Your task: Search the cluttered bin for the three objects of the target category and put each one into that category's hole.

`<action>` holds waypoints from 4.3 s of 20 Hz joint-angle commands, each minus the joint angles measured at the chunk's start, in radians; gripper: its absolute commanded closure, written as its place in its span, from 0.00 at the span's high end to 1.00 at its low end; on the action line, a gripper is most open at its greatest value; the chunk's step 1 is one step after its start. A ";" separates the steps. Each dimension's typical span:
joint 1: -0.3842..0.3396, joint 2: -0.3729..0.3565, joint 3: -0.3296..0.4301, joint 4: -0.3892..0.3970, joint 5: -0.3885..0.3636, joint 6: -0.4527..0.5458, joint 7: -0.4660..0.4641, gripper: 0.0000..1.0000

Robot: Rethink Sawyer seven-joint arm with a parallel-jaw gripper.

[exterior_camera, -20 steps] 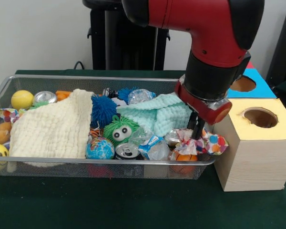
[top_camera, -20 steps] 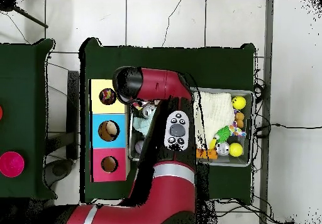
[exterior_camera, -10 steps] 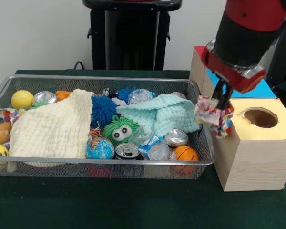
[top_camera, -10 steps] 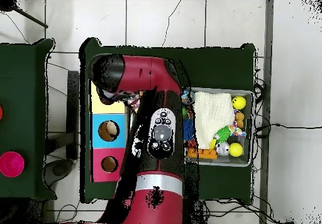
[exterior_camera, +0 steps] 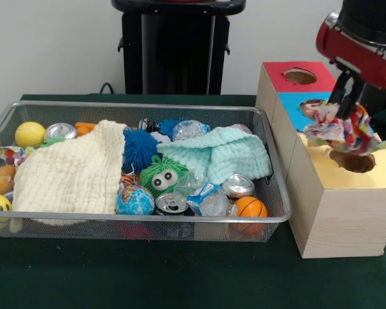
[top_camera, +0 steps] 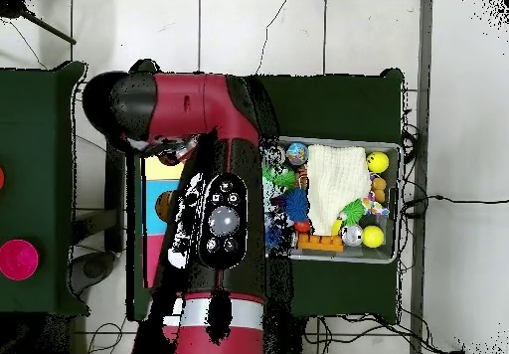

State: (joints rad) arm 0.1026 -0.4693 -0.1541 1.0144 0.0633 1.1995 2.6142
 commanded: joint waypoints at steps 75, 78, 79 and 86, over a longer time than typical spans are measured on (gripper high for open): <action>0.117 0.090 -0.095 0.195 0.151 -0.212 0.205 0.00; 0.108 0.114 -0.084 0.221 0.148 -0.277 0.186 0.00; 0.104 0.119 -0.079 0.228 0.148 -0.293 0.180 0.00; 0.099 0.131 -0.045 0.277 0.192 -0.323 0.176 0.00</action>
State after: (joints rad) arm 0.2264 -0.4013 -0.2898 1.1533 0.2110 0.9276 2.6142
